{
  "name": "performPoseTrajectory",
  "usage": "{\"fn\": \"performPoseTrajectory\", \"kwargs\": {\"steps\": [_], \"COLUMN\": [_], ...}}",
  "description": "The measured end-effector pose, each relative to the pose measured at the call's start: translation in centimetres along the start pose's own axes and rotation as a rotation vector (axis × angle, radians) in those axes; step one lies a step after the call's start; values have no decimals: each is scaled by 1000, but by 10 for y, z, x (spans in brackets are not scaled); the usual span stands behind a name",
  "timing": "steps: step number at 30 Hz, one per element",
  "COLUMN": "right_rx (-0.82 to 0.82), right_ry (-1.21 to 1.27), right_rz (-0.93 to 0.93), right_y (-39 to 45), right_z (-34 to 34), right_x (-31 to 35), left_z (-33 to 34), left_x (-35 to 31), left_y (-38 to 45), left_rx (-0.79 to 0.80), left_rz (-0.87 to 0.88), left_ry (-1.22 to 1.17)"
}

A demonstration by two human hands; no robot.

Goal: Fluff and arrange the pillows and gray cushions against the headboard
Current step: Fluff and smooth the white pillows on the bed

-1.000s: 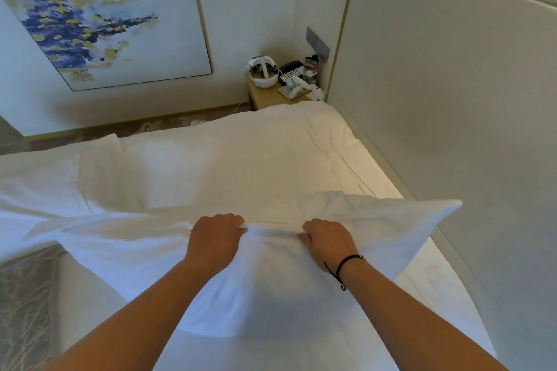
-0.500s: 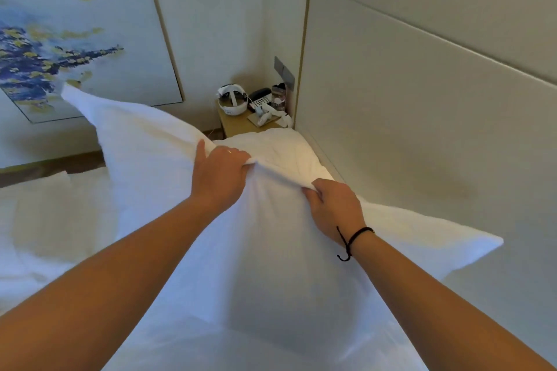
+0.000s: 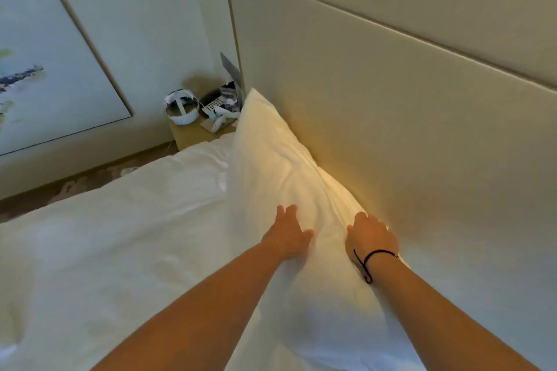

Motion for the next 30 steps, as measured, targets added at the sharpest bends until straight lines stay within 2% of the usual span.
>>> {"fn": "performPoseTrajectory", "kwargs": {"steps": [4,13,16,19,27,30], "right_rx": [-43,-178,-237,-250,319,432], "right_ry": [8,-6,-24,28,116,82], "right_rz": [-73,-279,-375,-535,-939,-1030], "right_y": [-5,-22,-39,-69,-188,-238], "right_z": [14,0,4,17,135,165], "right_x": [-3,43,77,135,305,358], "left_z": [40,34,28,19,-41,-60], "left_x": [11,29,72,147,358,420], "left_y": [10,3,-26,-70,-240,-307], "left_rx": [-12,-9,-36,-95,-410,-542], "left_rz": [-19,84,77,-87,-493,-600], "left_ry": [33,11,-40,-151,-331,-374]}}
Point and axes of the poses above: each hand's wrist, its own y-axis towards the middle knuckle, its own z-axis out of the palm, x = y × z, the point moved 9 cm from there along y, towards the middle knuckle, and after that the axes turned 2 degrees about -z, right-handed, at the moved point
